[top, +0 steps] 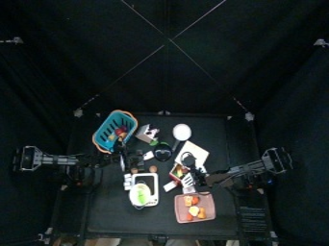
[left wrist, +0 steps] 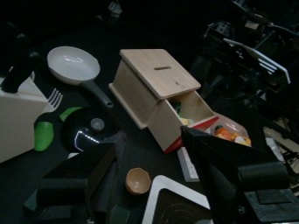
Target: Close drawer
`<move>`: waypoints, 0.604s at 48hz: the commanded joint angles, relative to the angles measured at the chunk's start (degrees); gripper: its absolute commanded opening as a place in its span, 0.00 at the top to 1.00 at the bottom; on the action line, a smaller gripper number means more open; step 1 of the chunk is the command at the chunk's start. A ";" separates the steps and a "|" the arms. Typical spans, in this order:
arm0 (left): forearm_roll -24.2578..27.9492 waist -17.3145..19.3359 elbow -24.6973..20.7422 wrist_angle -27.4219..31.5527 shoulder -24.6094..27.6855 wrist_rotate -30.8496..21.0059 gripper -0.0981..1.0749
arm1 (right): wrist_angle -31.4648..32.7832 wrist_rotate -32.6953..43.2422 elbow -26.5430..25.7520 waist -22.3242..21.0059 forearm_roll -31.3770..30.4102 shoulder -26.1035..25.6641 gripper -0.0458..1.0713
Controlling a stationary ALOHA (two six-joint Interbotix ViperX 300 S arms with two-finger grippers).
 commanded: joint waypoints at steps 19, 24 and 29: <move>-4.13 -7.65 -12.39 -0.97 15.29 -0.35 0.17 | 1.32 -0.97 9.76 -9.49 -8.35 -17.40 0.53; -8.17 -9.84 -15.91 -0.97 20.30 -0.18 0.20 | 1.05 -0.97 13.36 -13.54 -8.96 -20.83 0.62; -9.32 -11.78 -19.34 -1.05 24.26 -0.18 0.26 | 0.53 -1.05 16.17 -17.40 -10.02 -22.76 0.66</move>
